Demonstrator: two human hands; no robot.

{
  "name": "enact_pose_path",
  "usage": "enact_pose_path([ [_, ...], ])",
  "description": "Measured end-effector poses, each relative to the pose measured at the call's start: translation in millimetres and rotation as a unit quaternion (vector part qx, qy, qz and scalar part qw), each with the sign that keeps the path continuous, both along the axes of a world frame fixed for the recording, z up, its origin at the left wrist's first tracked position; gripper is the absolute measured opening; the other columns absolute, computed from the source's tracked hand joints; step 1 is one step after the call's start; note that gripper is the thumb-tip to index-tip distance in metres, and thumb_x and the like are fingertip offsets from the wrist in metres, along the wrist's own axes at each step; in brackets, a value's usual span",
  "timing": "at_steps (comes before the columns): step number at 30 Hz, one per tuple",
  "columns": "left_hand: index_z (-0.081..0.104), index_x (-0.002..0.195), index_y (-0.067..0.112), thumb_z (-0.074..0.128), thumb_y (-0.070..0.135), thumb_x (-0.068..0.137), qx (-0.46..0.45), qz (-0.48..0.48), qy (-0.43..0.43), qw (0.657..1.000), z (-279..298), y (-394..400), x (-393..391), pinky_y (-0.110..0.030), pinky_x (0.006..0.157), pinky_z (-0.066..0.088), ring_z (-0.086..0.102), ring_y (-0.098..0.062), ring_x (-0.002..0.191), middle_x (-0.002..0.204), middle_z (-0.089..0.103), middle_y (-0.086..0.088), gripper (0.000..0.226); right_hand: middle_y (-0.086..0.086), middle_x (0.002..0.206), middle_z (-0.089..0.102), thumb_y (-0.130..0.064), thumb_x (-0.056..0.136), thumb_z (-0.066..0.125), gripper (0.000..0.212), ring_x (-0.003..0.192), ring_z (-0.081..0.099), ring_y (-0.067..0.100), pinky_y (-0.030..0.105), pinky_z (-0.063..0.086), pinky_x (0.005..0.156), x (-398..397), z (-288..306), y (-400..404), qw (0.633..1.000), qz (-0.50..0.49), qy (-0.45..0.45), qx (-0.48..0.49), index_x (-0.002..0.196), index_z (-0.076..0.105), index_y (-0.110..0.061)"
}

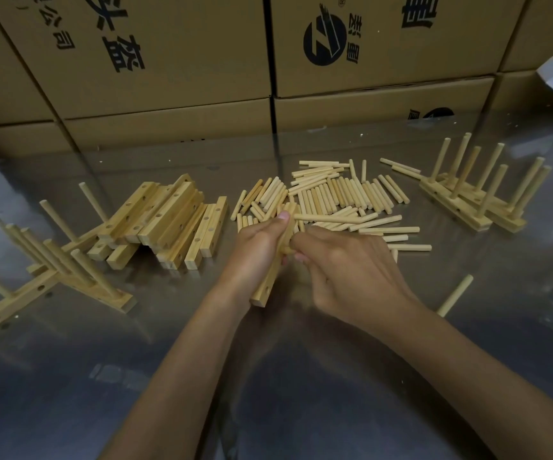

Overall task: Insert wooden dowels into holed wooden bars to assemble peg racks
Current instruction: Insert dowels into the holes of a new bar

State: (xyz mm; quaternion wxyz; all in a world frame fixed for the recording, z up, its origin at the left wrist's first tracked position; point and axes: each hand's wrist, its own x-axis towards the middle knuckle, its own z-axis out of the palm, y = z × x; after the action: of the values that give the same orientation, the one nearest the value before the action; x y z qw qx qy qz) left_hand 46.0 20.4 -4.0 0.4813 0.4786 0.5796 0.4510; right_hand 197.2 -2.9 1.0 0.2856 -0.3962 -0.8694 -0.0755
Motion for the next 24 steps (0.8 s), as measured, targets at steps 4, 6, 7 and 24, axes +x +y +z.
enact_pose_path([
  [4, 0.071, 0.118, 0.012, 0.050, 0.040, 0.103, -0.004, 0.006, -0.037, 0.999, -3, 0, 4, -0.009, 0.046, 0.044, 0.062, 0.007, 0.056, 0.069, 0.067, 0.012, 0.038, -0.014, 0.070, 0.052, -0.004, 0.078, 0.067, 0.021, 0.056, 0.034, 0.004, 0.011, 0.011, 0.051, -3, -7, 1, 0.997, -0.008, 0.064, -0.050, 0.085, 0.058, -0.022],
  [6, 0.070, 0.119, 0.012, 0.050, 0.040, 0.103, -0.004, 0.008, -0.038, 0.999, -5, 1, 5, -0.010, 0.046, 0.043, 0.061, 0.006, 0.055, 0.065, 0.067, 0.014, 0.038, -0.021, 0.063, 0.041, -0.006, 0.081, 0.066, 0.029, 0.052, 0.035, 0.001, 0.011, 0.014, 0.052, -5, -10, 3, 0.992, -0.017, 0.105, -0.070, 0.081, 0.050, -0.031],
  [7, 0.070, 0.120, 0.013, 0.050, 0.040, 0.103, -0.005, 0.009, -0.037, 0.999, -5, 1, 6, -0.010, 0.046, 0.043, 0.061, 0.006, 0.055, 0.066, 0.068, 0.014, 0.038, -0.023, 0.059, 0.038, -0.007, 0.082, 0.065, 0.034, 0.051, 0.039, -0.001, 0.009, 0.015, 0.052, -5, -11, 3, 0.989, -0.020, 0.123, -0.079, 0.080, 0.046, -0.035],
  [24, 0.065, 0.130, 0.019, 0.049, 0.053, 0.099, -0.027, -0.004, -0.043, 0.999, -15, 5, 6, -0.022, 0.064, 0.048, 0.070, -0.007, 0.085, 0.090, 0.076, 0.006, 0.048, -0.024, 0.071, 0.060, -0.020, 0.088, 0.065, 0.013, 0.070, 0.053, -0.002, 0.013, 0.034, 0.060, 3, -9, 9, 0.985, -0.014, 0.130, -0.115, 0.084, 0.071, -0.030],
])
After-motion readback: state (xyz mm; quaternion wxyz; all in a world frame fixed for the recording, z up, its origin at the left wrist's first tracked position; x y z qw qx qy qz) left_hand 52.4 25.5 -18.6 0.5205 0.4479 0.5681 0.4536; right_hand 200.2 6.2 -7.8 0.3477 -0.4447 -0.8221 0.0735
